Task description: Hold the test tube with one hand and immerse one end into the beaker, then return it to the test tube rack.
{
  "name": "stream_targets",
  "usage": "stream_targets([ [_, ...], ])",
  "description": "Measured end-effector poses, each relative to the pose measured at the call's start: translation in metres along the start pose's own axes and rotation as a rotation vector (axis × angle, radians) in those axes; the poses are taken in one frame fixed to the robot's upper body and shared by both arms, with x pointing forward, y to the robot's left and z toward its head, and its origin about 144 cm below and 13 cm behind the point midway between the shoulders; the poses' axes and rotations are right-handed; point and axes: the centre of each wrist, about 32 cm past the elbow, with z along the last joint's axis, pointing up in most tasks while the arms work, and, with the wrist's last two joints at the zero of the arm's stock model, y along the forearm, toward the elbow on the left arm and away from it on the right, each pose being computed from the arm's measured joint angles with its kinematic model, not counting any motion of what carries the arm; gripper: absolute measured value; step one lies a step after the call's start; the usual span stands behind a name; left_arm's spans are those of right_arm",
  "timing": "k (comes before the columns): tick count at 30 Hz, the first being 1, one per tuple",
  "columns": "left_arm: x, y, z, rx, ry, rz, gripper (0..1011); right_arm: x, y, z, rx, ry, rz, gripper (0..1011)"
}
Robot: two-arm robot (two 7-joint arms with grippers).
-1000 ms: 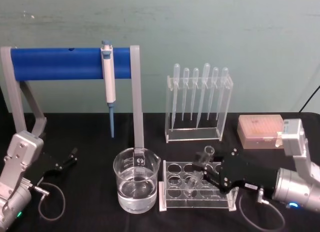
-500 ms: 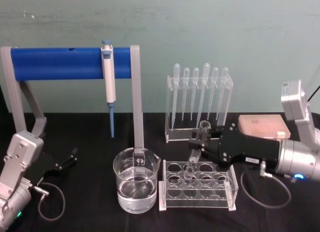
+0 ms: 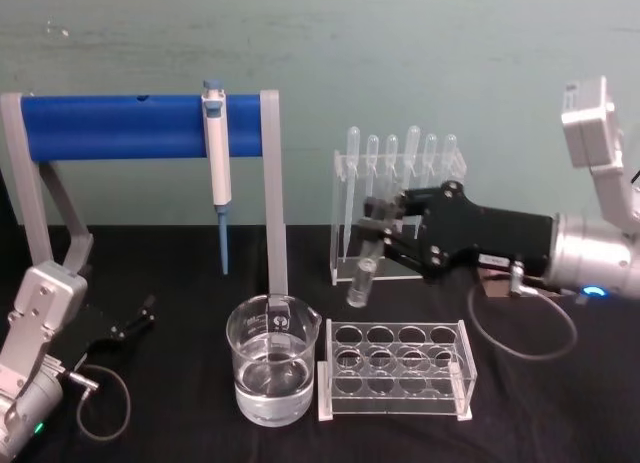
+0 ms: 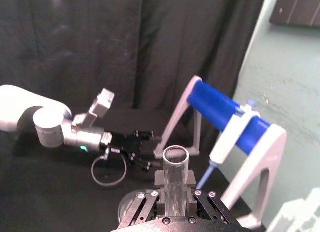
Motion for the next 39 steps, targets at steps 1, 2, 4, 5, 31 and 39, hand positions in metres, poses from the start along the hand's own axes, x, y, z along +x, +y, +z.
stream_targets([
  [1,0.000,0.000,0.000,0.000,0.000,0.000,1000,0.001,0.005,0.003,0.008,-0.004,0.008,224],
  [2,0.000,0.000,0.000,0.000,0.000,0.000,1000,0.002,0.007,0.005,0.011,-0.006,0.011,225],
  [4,0.000,0.000,0.000,0.000,0.000,0.000,1000,0.006,0.016,0.008,0.023,-0.010,0.023,224],
  [5,0.000,0.000,0.000,0.000,0.000,0.000,1000,0.006,0.018,0.009,0.027,-0.011,0.027,224],
  [31,0.000,0.000,0.000,0.000,0.000,0.000,1000,0.005,0.078,-0.029,0.052,0.062,0.145,225],
  [39,0.000,0.000,0.000,0.000,0.000,0.000,1000,-0.002,0.082,-0.053,0.038,0.082,0.155,225],
])
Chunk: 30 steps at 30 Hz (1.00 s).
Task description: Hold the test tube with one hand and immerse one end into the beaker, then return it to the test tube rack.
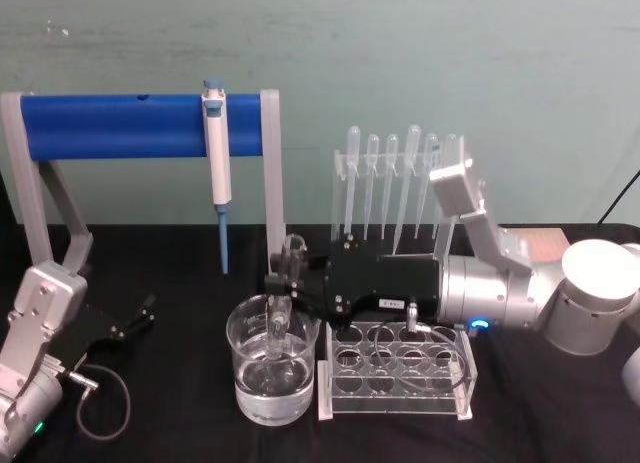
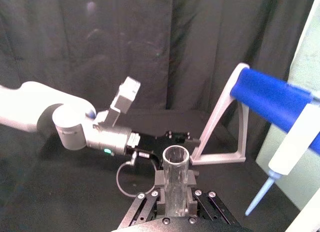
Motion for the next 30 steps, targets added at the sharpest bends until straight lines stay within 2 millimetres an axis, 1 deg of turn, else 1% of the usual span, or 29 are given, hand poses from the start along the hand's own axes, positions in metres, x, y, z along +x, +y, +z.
stream_targets([
  [3,0.000,0.000,0.000,0.000,0.000,0.000,1000,-0.002,0.002,-0.013,-0.007,0.007,0.003,224],
  [6,0.000,0.000,0.000,0.000,0.000,0.000,1000,-0.004,0.004,-0.021,-0.015,0.012,0.003,225],
  [10,0.000,0.000,0.000,0.000,0.000,0.000,1000,-0.005,0.005,-0.026,-0.021,0.013,0.008,225],
  [22,0.000,0.000,0.000,0.000,0.000,0.000,1000,-0.006,0.008,-0.032,-0.045,0.005,0.010,225],
  [30,0.000,0.000,0.000,0.000,0.000,0.000,1000,-0.001,0.009,-0.034,-0.051,0.007,-0.001,225],
])
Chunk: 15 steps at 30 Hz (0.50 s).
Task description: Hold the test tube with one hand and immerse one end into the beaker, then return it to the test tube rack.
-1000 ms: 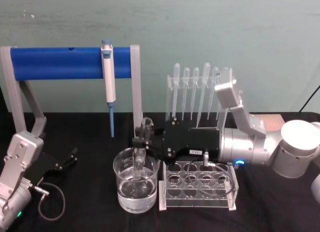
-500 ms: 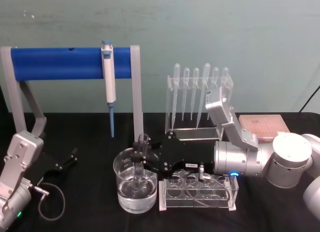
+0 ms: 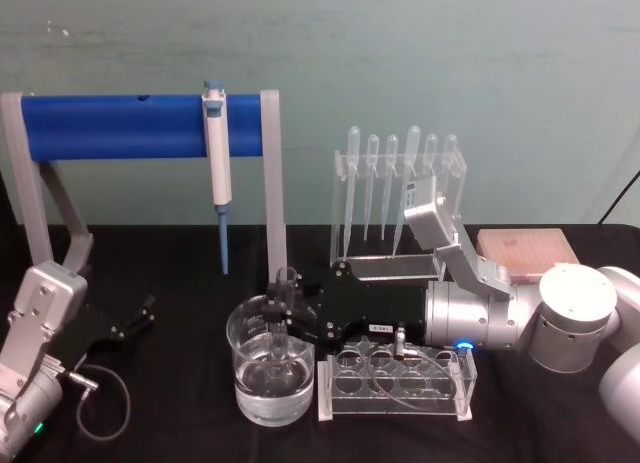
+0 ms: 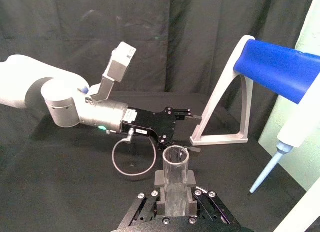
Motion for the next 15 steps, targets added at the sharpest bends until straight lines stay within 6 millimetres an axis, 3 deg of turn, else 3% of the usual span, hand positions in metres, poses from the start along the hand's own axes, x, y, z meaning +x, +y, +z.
stream_targets([
  [15,0.0000,0.0000,0.0000,0.000,0.000,0.000,1000,0.0044,0.0054,-0.0087,-0.003,0.012,0.005,224],
])
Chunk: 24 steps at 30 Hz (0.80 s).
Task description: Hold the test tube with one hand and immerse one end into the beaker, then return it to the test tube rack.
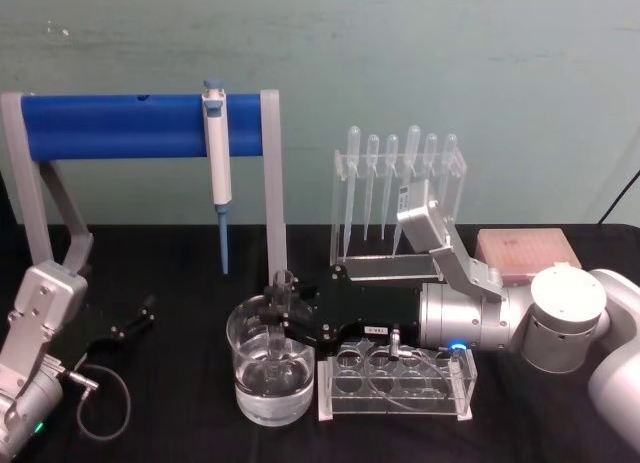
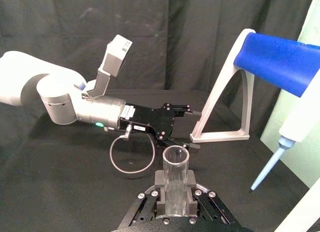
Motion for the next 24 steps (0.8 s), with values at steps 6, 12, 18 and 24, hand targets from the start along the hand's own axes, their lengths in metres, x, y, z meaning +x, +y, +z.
stream_targets([
  [6,0.0000,0.0000,0.0000,0.000,0.000,0.000,1000,0.0004,0.0008,-0.0012,-0.008,-0.001,0.001,224],
  [12,0.0000,0.0000,0.0000,0.000,0.000,0.000,1000,0.0008,0.0019,-0.0027,-0.011,0.002,0.000,224],
  [18,0.0000,0.0000,0.0000,0.000,0.000,0.000,1000,0.0017,0.0031,-0.0040,-0.010,0.008,-0.001,225],
  [24,0.0000,0.0000,0.0000,0.000,0.000,0.000,1000,0.0018,0.0027,-0.0038,-0.011,0.007,-0.001,224],
])
